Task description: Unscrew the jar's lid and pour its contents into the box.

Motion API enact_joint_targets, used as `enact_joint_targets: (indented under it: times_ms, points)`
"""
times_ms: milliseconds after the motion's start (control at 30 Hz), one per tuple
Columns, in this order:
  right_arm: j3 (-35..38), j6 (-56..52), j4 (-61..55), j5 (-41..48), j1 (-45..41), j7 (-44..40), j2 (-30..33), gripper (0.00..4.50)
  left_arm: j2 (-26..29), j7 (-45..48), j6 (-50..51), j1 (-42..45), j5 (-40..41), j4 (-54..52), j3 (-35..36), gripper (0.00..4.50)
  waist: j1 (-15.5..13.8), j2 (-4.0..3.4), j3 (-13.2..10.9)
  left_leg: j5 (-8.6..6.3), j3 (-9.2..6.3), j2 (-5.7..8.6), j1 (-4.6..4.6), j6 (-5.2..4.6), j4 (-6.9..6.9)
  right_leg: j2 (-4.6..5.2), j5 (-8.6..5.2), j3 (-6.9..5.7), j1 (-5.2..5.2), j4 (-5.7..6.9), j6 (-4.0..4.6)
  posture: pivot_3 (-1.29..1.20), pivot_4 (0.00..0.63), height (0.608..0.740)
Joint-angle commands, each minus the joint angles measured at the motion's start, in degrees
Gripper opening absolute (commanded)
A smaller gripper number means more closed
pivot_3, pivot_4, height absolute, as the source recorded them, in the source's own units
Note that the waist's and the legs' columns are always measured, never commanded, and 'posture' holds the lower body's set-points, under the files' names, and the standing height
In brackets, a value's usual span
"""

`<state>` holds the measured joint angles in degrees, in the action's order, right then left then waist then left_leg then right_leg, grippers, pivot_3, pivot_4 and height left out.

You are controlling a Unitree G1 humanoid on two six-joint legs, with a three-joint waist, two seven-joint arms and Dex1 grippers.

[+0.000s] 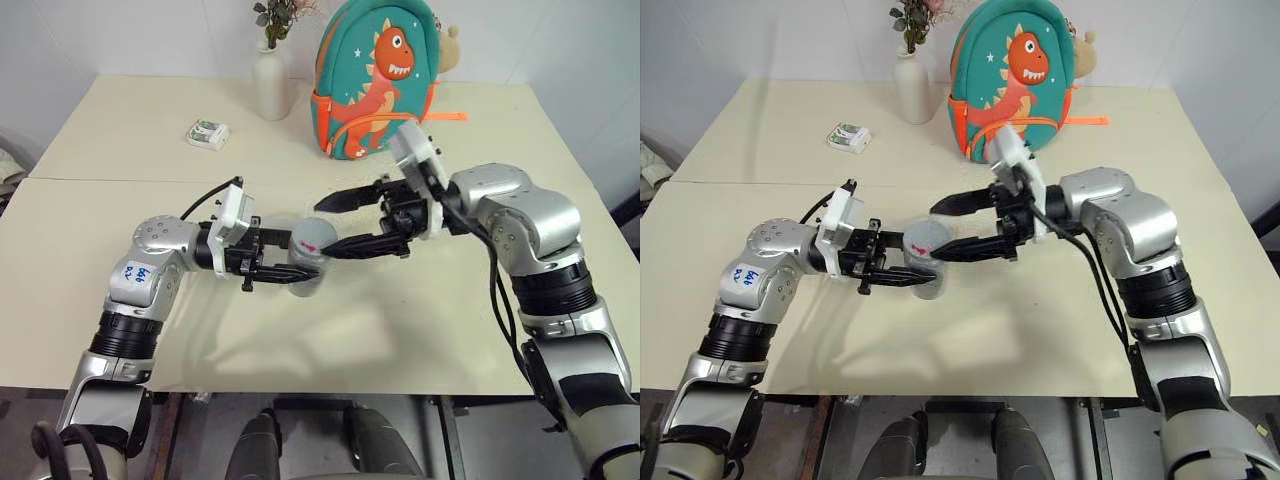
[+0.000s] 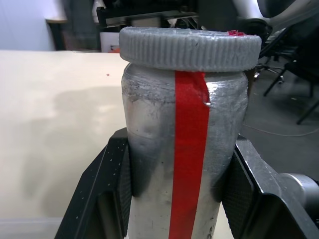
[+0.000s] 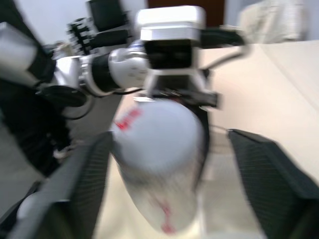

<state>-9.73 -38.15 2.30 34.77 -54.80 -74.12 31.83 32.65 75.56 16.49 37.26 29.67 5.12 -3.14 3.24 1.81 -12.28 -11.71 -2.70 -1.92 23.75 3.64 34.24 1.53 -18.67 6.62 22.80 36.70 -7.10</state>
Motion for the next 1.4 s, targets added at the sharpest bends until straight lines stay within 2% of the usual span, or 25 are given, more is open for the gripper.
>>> enact_joint_targets:
  times_ms: [33,267,400,533,733,900,1233,1400]
  points:
    - [4.64,-0.31,-4.36,2.57,-0.71,0.84,0.86,4.49,0.00,-1.63,-1.26,-1.93,0.47,-2.14,2.50,2.09,0.11,-0.04,-0.02,0.00,0.00,0.00,0.00,0.00,0.00,0.00,0.00,0.00,0.00,0.01,0.00,0.00,0.150,0.740]
    - [8.20,-2.46,-7.95,3.42,-0.89,7.01,-0.16,4.49,-0.08,-7.27,-2.70,-4.81,-0.65,-1.79,6.24,2.09,0.04,-0.04,-0.03,0.00,-0.02,0.00,0.00,0.00,0.03,0.01,-0.01,0.00,0.04,0.13,0.00,0.00,0.150,0.740]
    - [7.10,-2.92,-9.55,1.85,0.09,14.97,-4.55,4.49,-1.24,-10.72,-1.62,-5.80,-0.09,-4.20,6.71,2.09,0.13,-0.05,-0.03,0.01,-0.02,0.00,-0.02,0.01,0.07,0.00,-0.01,0.01,0.04,0.22,0.00,0.00,0.150,0.740]
    - [3.89,-0.68,-7.26,-3.29,0.54,20.10,-8.09,4.49,-2.39,-12.78,-1.06,-5.16,0.01,-5.27,6.24,2.09,0.03,-0.05,-0.03,0.01,-0.02,0.00,0.00,0.01,0.07,0.01,-0.01,0.01,0.06,0.21,0.00,0.00,0.150,0.740]
    - [0.70,1.78,-5.80,-7.26,0.27,20.18,-9.25,4.49,-3.28,-13.29,-0.45,-3.76,-0.09,-5.20,5.40,2.09,0.05,-0.05,-0.03,0.01,-0.02,0.02,0.04,0.01,0.06,0.01,-0.01,0.00,0.09,0.19,0.00,0.00,0.150,0.740]
    - [-0.07,-0.01,-7.92,-6.66,0.71,20.67,-10.28,4.49,-4.28,-13.97,-0.77,-2.83,-0.50,-4.25,4.81,2.09,0.10,-0.05,-0.03,0.01,-0.02,0.01,0.08,0.02,0.06,0.00,-0.01,0.00,0.15,0.23,0.00,0.00,0.150,0.740]
    - [0.41,-1.08,-8.98,-5.97,1.54,21.83,-11.32,4.49,-6.30,-14.75,-0.94,-1.69,-0.65,-3.52,4.69,2.09,0.06,-0.05,-0.02,0.02,-0.05,0.02,0.24,0.03,0.15,0.00,-0.01,-0.01,0.32,0.33,0.00,0.00,0.150,0.740]
    - [3.53,-0.54,-6.54,-5.25,0.24,22.33,-10.73,4.49,-6.30,-14.19,-1.10,-2.07,-0.69,-3.54,4.80,2.09,0.02,-0.05,-0.03,0.02,-0.04,0.02,0.48,0.03,0.31,-0.01,-0.01,0.01,0.60,0.53,0.00,0.00,0.150,0.740]
